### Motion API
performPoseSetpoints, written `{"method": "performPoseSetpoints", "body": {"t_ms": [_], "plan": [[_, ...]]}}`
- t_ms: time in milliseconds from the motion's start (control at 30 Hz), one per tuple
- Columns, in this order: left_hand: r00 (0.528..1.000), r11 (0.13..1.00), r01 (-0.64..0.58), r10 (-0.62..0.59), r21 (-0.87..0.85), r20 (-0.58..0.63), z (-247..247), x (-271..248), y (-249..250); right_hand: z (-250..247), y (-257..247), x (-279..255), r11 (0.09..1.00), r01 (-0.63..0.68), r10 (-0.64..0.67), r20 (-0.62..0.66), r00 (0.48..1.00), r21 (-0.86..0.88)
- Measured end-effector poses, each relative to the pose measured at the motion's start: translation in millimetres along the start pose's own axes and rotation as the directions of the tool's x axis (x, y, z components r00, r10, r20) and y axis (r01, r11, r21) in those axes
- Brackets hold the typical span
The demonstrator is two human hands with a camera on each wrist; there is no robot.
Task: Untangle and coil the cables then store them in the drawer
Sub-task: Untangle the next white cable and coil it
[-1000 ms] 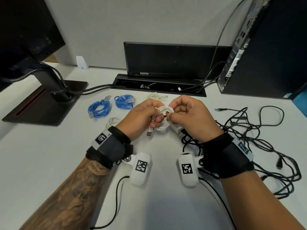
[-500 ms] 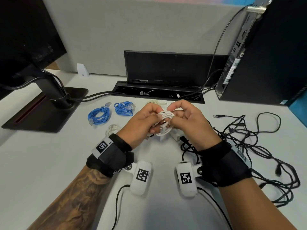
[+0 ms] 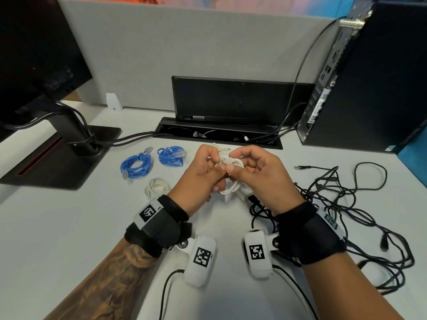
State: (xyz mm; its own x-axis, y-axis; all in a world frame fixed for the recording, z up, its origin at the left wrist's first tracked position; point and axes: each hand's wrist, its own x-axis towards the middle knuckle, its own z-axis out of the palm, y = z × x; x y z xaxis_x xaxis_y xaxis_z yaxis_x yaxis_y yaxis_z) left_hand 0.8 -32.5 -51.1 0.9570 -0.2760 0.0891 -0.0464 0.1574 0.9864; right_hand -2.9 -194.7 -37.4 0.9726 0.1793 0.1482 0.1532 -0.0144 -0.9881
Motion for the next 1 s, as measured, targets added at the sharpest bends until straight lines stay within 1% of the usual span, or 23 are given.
{"method": "performPoseSetpoints", "body": {"t_ms": [33, 100, 167, 267, 400, 533, 700, 833, 1000], "plan": [[1.0, 1.0, 0.021, -0.021, 0.002, -0.017, 2.2, -1.1, 0.6, -1.1, 0.4, 0.1, 1.0, 0.001, -0.001, -0.003, 1.0, 0.0], [0.996, 0.995, 0.073, -0.077, -0.071, -0.054, 3.5, -0.3, 0.9, -3.9, 0.3, 0.4, 1.0, 0.009, -0.009, 0.003, 1.0, -0.003], [0.991, 0.989, 0.088, -0.099, -0.116, -0.091, 0.8, 2.0, 0.1, -6.1, -0.4, 0.3, 1.0, 0.03, -0.029, 0.012, 0.999, -0.007], [0.994, 0.996, 0.069, -0.073, -0.049, -0.084, 1.2, 1.7, 0.7, -7.1, -1.6, 0.3, 0.999, 0.053, -0.054, 0.024, 0.998, 0.011], [0.996, 0.995, 0.048, -0.054, -0.083, -0.071, 1.2, 0.5, 3.5, -7.7, 0.0, 1.0, 0.999, 0.046, -0.046, 0.031, 0.998, 0.02], [0.995, 0.993, 0.077, -0.082, -0.086, -0.062, -0.9, 0.6, 5.4, -8.7, 0.4, 1.1, 0.998, 0.057, -0.055, 0.051, 0.997, -0.027], [0.993, 0.989, 0.098, -0.105, -0.109, -0.06, 1.1, 1.1, 3.9, -8.4, 2.2, 2.3, 0.999, 0.025, -0.023, 0.052, 0.998, -0.043], [0.995, 0.996, 0.059, -0.064, -0.073, -0.072, 4.1, -0.8, -1.0, -11.0, 0.7, 1.9, 0.999, -0.005, 0.008, 0.066, 0.998, -0.033], [0.999, 0.997, 0.03, -0.032, -0.066, -0.019, 7.2, -4.1, 4.1, -12.6, 1.7, 1.8, 0.998, -0.035, 0.039, 0.056, 0.998, -0.059]]}}
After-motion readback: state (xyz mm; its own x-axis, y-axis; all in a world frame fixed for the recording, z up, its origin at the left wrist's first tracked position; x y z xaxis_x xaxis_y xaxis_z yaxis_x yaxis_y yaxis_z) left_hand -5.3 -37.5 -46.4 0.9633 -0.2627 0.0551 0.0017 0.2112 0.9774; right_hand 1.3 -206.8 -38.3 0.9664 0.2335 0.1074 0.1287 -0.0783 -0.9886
